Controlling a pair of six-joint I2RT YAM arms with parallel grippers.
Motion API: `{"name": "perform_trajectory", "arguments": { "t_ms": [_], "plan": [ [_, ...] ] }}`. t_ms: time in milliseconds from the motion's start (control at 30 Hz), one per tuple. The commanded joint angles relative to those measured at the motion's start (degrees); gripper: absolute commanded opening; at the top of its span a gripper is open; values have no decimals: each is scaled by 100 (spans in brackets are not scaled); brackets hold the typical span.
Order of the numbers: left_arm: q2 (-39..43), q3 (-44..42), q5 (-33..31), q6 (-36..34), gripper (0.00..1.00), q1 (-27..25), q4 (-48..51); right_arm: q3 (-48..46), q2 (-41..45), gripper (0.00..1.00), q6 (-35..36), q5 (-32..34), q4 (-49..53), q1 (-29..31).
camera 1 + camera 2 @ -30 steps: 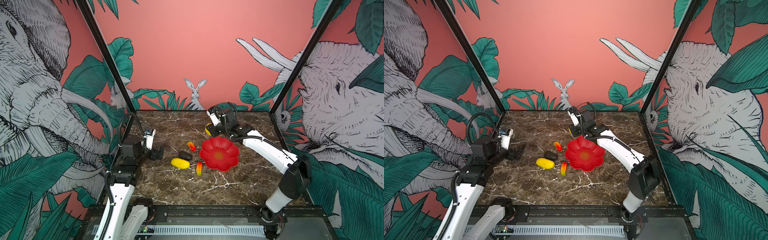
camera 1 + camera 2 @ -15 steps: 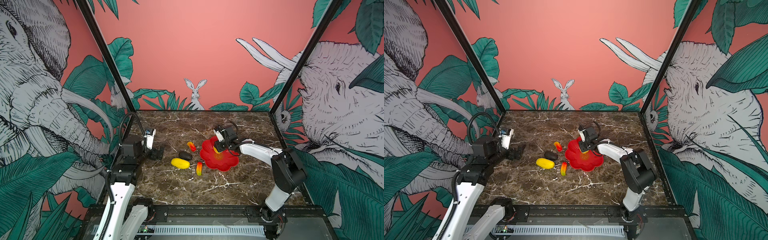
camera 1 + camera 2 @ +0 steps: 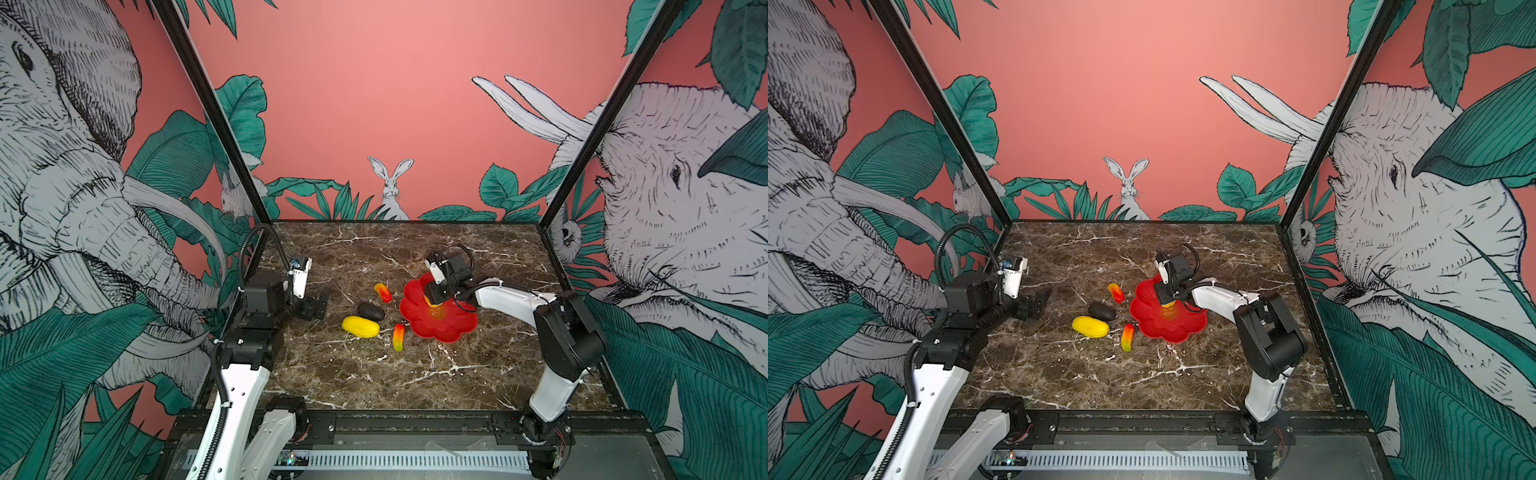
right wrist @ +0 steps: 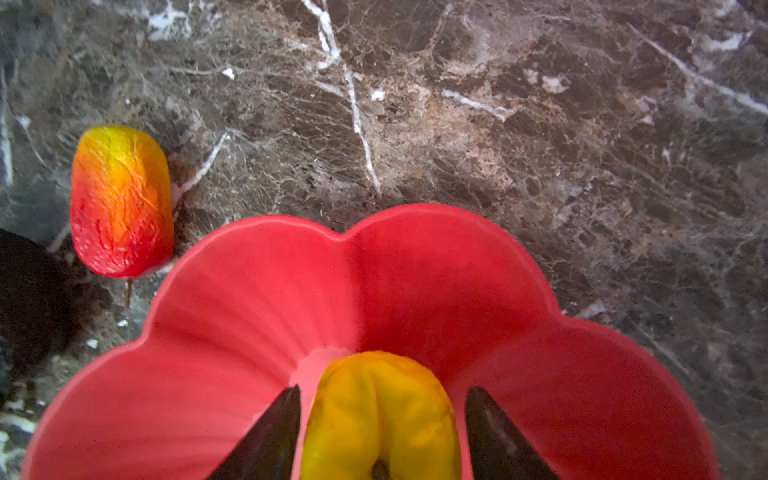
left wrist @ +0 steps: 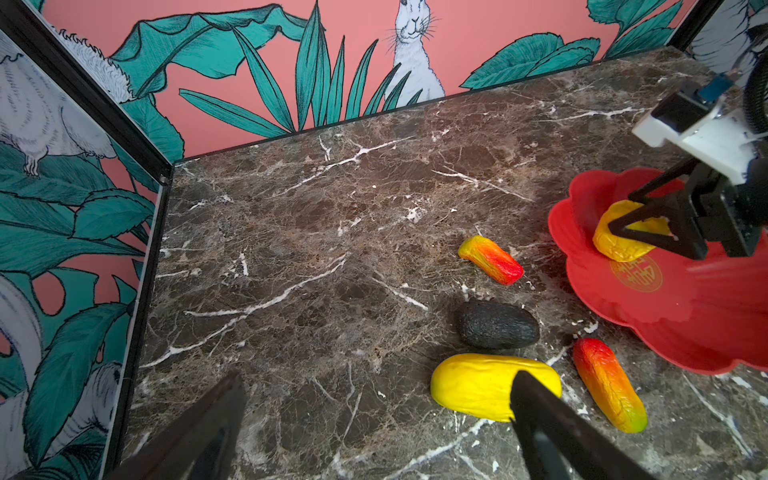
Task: Place and organize the fake fruits in the fruit bowl
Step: 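Carry the small yellow fruit into the red bowl and release, then grasp the red-orange fruit farther from the robot with the right gripper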
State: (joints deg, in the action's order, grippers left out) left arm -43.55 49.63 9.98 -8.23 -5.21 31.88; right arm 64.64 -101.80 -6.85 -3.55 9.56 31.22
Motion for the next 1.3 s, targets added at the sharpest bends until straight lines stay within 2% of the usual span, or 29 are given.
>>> {"name": "perform_trajectory", "arguments": {
  "t_ms": [0, 33, 100, 133, 267, 367, 567, 767, 833, 1000, 1267],
  "plan": [
    [14, -14, -22, -93, 100, -16, -23, 275, 331, 76, 169, 117, 241, -11],
    [13, -8, -22, -92, 100, -15, -15, 342, 421, 82, 214, 152, 347, -3],
    [15, -18, -22, -91, 100, -14, -12, 482, 593, 98, 325, 202, 534, 47],
    [20, -19, -30, -97, 100, -17, -9, 578, 671, 100, 397, 235, 652, 95],
    [31, -15, -40, -100, 100, -19, -7, 1014, 804, 100, 638, 311, 1046, 398],
    [22, -11, -31, -101, 100, -15, 1, 1631, 577, 100, 642, 218, 1149, 736],
    [55, -32, -24, -100, 100, -15, 2, 2728, -580, 100, 442, 122, 1097, 1355],
    [74, -32, -23, -100, 100, -19, -2, 3488, -1631, 100, 103, 120, 1010, 1527],
    [75, -38, -22, -100, 100, -15, 2, 3594, -1884, 97, 3, 75, 937, 1527],
    [83, -37, -18, -100, 100, -19, 2, 3787, -2435, 81, -223, -36, 860, 1527],
    [74, -34, -22, -116, 100, -15, 0, 3848, -2789, 69, -317, 72, 850, 1523]
  ]
}}
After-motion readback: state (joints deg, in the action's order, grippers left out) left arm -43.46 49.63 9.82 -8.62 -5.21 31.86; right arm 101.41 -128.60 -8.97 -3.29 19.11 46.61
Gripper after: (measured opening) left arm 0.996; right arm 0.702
